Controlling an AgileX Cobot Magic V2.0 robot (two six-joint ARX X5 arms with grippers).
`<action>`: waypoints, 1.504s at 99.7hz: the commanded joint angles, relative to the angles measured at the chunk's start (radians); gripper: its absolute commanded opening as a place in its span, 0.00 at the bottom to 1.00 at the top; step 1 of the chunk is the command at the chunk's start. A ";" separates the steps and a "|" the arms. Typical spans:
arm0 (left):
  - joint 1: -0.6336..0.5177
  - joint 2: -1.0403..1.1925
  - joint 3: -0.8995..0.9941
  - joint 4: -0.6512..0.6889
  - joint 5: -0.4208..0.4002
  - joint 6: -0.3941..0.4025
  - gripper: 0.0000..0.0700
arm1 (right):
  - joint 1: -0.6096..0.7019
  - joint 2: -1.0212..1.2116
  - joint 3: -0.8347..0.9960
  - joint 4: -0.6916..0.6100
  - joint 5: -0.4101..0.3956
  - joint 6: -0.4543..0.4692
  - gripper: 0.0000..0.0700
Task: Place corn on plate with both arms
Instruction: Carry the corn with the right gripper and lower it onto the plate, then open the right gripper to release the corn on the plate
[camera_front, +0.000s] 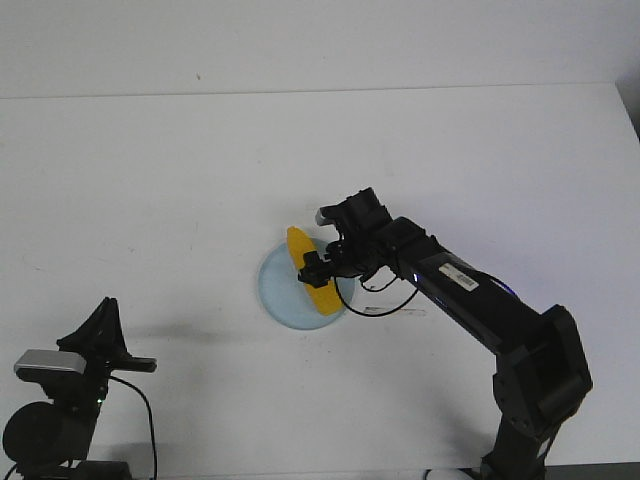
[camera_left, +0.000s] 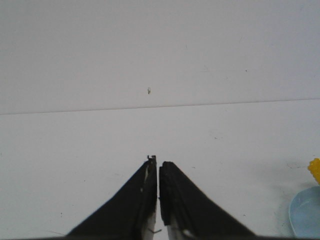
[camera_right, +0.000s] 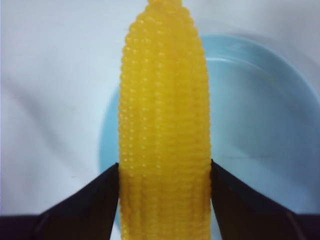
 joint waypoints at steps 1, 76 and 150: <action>0.001 -0.001 0.010 0.010 -0.002 0.006 0.00 | 0.009 0.032 0.012 0.004 0.009 0.030 0.51; 0.001 -0.001 0.010 0.010 -0.002 0.006 0.00 | 0.013 0.035 0.012 0.011 0.037 0.028 0.61; 0.001 -0.001 0.010 0.011 -0.002 0.006 0.00 | 0.012 -0.090 0.013 0.025 0.261 -0.089 0.70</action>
